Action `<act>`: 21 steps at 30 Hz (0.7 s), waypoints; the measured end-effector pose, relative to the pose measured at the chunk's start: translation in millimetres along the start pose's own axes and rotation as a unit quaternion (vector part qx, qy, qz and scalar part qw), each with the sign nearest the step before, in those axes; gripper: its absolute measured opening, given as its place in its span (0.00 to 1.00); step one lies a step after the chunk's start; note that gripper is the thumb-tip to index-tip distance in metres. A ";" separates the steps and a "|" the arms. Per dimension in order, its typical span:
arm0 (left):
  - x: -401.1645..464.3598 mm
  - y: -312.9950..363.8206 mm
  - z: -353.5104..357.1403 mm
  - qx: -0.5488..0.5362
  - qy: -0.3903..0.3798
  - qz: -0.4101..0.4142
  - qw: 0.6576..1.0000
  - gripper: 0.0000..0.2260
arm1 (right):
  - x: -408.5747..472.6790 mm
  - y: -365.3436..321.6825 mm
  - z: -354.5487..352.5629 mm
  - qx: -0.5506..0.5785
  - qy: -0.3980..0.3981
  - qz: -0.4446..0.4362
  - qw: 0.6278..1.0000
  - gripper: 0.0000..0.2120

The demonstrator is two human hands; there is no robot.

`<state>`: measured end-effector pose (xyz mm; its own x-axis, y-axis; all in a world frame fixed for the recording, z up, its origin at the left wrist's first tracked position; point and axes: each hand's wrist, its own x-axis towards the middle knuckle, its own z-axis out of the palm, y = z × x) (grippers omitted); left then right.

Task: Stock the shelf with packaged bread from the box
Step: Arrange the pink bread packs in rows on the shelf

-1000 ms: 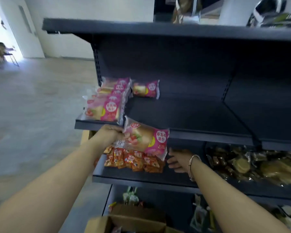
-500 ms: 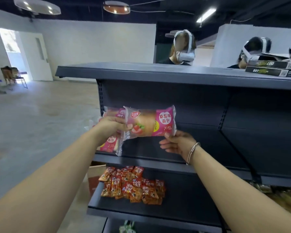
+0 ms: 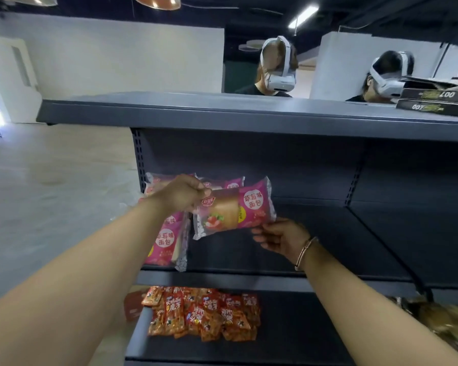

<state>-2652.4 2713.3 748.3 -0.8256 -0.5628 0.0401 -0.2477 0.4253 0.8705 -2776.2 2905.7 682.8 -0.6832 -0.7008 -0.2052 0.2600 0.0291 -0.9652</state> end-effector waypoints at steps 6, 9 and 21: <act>48.0 -8.4 1.8 0.060 0.055 0.022 0.996 0.07 | 35.3 -4.2 -1.4 0.073 0.022 0.009 0.997 0.06; 67.6 -13.4 6.1 0.117 0.079 0.030 0.989 0.07 | 54.3 2.0 -1.8 -0.044 0.097 0.011 0.994 0.03; 128.1 -33.3 13.7 0.273 0.123 -0.011 0.954 0.11 | 115.8 13.1 14.3 -0.162 0.213 -0.004 0.963 0.06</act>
<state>-2756.9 2636.8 717.8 -0.6898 -0.6968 0.1967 -0.5464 0.6792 0.4901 -2842.2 2814.8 648.8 -0.9205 -0.3469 -0.1797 0.0747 0.2951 -0.9525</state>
